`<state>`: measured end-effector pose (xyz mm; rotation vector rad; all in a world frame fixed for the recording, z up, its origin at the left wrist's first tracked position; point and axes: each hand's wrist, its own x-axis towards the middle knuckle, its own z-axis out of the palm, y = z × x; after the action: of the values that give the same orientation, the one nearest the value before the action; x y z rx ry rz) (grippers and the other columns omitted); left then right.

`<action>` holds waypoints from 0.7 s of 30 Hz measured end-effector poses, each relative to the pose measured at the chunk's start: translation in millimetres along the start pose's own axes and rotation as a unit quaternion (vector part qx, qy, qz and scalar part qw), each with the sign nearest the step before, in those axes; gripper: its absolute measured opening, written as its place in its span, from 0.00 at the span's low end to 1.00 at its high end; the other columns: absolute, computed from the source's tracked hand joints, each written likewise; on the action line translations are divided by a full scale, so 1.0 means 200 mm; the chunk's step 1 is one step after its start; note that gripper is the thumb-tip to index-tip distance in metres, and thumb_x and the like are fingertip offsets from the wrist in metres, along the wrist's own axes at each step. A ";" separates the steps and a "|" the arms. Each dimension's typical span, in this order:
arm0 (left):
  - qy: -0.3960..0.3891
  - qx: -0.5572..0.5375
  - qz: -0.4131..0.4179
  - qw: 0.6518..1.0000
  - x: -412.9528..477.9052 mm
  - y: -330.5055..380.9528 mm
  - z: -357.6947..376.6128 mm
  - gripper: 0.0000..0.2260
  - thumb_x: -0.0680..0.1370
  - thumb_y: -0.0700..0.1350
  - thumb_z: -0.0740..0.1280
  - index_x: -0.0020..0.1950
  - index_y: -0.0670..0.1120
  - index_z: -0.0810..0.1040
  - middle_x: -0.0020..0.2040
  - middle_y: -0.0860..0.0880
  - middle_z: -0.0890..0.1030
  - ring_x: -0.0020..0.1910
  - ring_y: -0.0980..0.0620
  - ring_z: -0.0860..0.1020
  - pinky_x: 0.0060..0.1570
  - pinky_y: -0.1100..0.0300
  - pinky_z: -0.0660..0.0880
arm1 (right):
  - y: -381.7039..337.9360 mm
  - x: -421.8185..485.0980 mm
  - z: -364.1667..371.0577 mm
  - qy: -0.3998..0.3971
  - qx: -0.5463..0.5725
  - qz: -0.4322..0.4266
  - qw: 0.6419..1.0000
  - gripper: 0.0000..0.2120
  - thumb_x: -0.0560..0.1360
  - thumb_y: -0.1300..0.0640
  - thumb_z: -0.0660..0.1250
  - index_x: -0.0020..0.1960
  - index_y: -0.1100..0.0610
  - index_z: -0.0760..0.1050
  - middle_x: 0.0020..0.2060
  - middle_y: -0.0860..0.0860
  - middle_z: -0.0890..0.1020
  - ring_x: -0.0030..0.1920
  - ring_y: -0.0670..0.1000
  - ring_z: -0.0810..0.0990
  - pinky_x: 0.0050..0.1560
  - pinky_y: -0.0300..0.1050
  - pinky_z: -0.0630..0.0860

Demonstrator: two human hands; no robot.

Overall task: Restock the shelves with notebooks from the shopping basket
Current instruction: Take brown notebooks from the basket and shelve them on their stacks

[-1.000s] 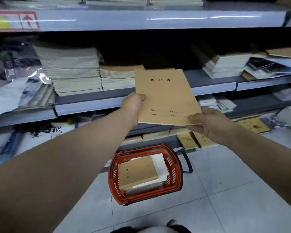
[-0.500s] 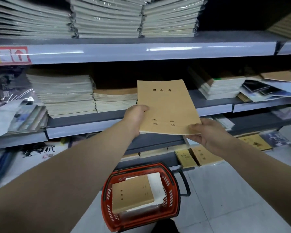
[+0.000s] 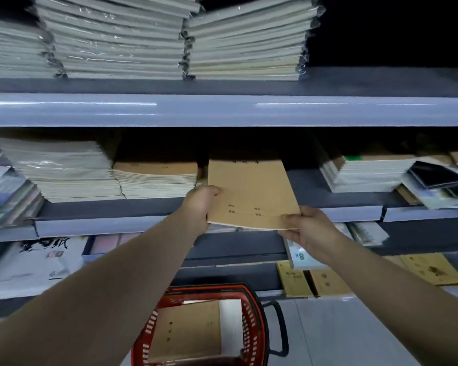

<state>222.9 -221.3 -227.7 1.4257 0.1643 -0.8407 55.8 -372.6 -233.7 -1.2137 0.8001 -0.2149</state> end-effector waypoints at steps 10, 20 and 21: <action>0.057 -0.084 0.007 0.995 0.07 0.01 0.02 0.08 0.79 0.35 0.63 0.55 0.42 0.76 0.53 0.43 0.81 0.48 0.46 0.81 0.37 0.53 0.80 | -0.04 0.27 -0.01 -0.047 0.010 0.012 0.999 0.06 0.79 0.67 0.62 0.51 0.59 0.76 0.48 0.50 0.82 0.47 0.48 0.82 0.38 0.36 0.80; 0.040 0.072 -0.074 0.994 0.03 -0.09 0.01 0.07 0.83 0.40 0.58 0.58 0.41 0.73 0.48 0.43 0.83 0.45 0.49 0.82 0.40 0.57 0.77 | 0.01 0.45 0.09 -0.009 -0.074 -0.013 0.997 0.12 0.80 0.64 0.62 0.63 0.61 0.72 0.57 0.55 0.79 0.56 0.54 0.79 0.53 0.43 0.77; 0.040 0.087 -0.075 0.993 0.03 -0.07 0.00 0.07 0.83 0.40 0.58 0.57 0.42 0.73 0.47 0.44 0.83 0.45 0.50 0.82 0.40 0.58 0.77 | 0.02 0.46 0.09 -0.004 -0.092 -0.022 0.996 0.11 0.80 0.64 0.62 0.62 0.60 0.72 0.57 0.55 0.79 0.54 0.53 0.79 0.52 0.42 0.77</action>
<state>218.3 -222.9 -242.6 1.6275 0.2679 -0.9387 132.4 -408.4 -274.9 -1.4060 0.7995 -0.1755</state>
